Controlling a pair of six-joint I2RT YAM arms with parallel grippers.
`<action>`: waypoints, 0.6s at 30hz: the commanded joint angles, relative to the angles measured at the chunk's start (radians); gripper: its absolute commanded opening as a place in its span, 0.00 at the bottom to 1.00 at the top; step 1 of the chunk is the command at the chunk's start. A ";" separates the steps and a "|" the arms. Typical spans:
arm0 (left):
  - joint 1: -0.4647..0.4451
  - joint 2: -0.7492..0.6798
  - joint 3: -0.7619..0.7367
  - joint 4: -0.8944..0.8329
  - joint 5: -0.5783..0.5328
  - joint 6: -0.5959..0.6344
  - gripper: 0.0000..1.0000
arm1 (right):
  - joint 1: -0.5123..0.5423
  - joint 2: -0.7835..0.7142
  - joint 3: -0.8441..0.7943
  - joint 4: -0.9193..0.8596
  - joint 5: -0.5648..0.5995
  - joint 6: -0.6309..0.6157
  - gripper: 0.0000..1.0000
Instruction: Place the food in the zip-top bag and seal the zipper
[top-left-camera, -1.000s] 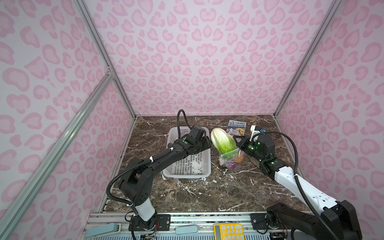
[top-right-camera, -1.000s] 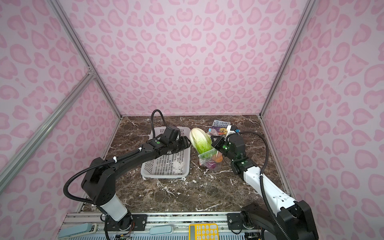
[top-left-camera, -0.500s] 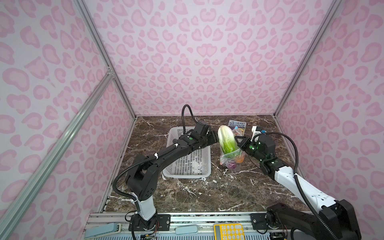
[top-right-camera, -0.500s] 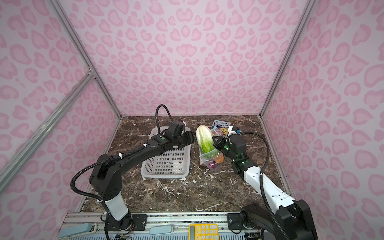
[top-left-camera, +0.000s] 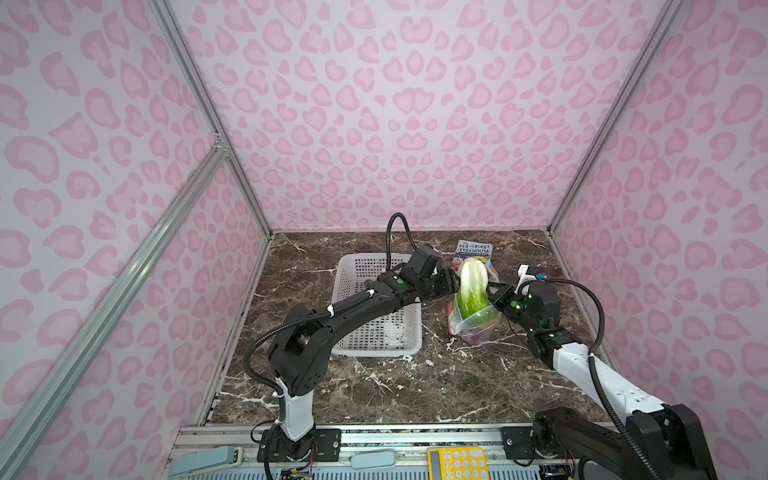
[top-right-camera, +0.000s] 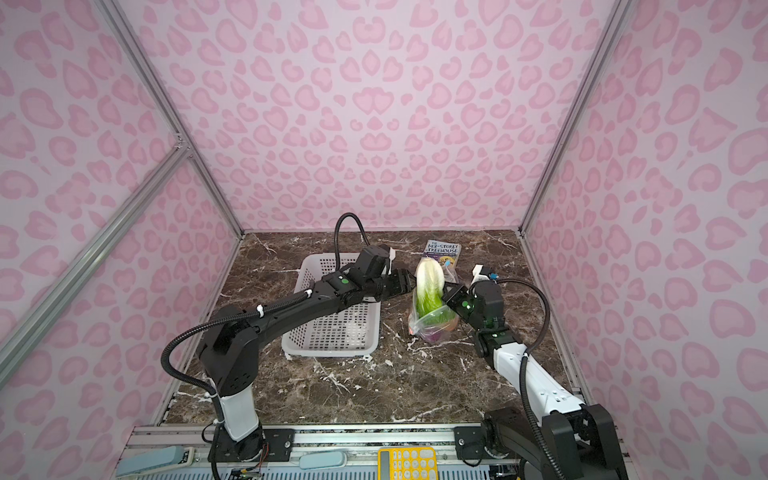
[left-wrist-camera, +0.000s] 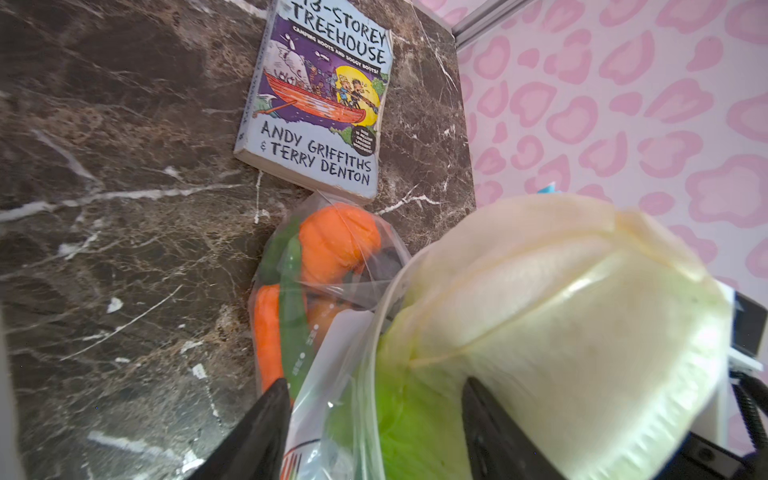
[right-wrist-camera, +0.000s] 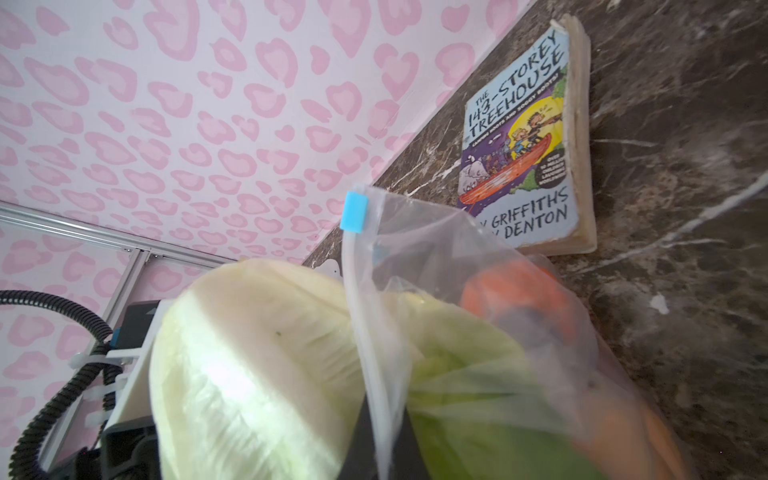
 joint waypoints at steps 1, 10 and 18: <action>-0.011 0.030 0.052 0.044 0.066 -0.001 0.67 | -0.014 -0.002 -0.029 0.032 -0.066 -0.011 0.00; -0.025 0.062 0.097 -0.015 0.090 0.034 0.66 | -0.099 -0.050 -0.101 0.000 -0.085 -0.033 0.00; -0.024 0.008 0.014 -0.021 0.136 0.028 0.53 | -0.099 -0.082 -0.118 -0.014 -0.082 -0.050 0.00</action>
